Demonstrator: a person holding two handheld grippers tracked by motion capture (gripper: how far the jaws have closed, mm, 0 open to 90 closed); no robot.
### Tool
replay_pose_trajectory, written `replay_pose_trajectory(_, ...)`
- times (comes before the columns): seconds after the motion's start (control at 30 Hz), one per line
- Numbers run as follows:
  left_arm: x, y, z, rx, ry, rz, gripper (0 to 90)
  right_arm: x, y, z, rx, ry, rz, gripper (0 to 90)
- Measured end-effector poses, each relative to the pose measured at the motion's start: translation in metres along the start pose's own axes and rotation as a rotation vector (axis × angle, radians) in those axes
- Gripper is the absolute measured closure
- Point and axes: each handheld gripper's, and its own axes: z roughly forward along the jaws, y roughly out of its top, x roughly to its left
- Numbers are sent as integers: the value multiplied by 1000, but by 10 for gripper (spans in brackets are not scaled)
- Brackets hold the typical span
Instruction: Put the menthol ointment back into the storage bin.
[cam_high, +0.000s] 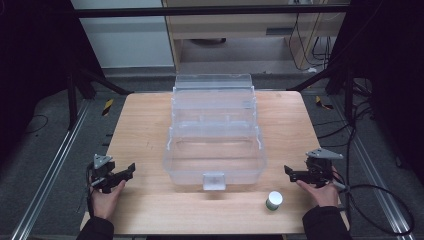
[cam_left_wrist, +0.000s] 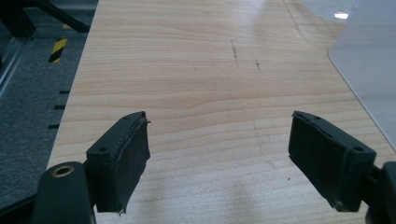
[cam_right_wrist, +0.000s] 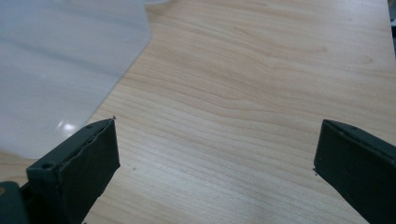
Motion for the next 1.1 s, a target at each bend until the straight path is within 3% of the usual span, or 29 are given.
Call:
replay_pose_trajectory(0.1,-1,0,0,3,3,3,198,4,4,-7,-21,-15,-36,18)
replay_pose_trajectory(0.17,-2,0,0,6,-1,1,199,10,11,-13,-14,0,-96,60)
replay_pose_trajectory(0.2,-3,0,1,10,-2,5,199,10,11,-13,-14,0,-96,67)
replay_pose_trajectory(0.3,-4,0,1,16,5,29,199,14,21,-17,21,68,-162,142)
replay_pose_trajectory(0.5,-3,0,2,29,-5,32,200,17,37,-27,45,83,-242,154)
replay_pose_trajectory(0.6,-3,0,2,33,-5,36,200,22,48,-36,65,142,-312,180)
replay_pose_trajectory(0.67,-3,0,2,35,-4,46,200,23,51,-37,74,161,-324,182)
replay_pose_trajectory(0.7,-2,0,2,36,-5,46,200,27,55,-40,88,190,-366,184)
replay_pose_trajectory(0.83,-2,0,3,39,-4,46,200,33,61,-44,120,233,-419,180)
replay_pose_trajectory(0.87,-2,0,3,39,-6,45,200,37,63,-46,144,266,-460,181)
replay_pose_trajectory(1.1,-3,0,3,50,-15,53,199,49,68,-49,229,337,-561,186)
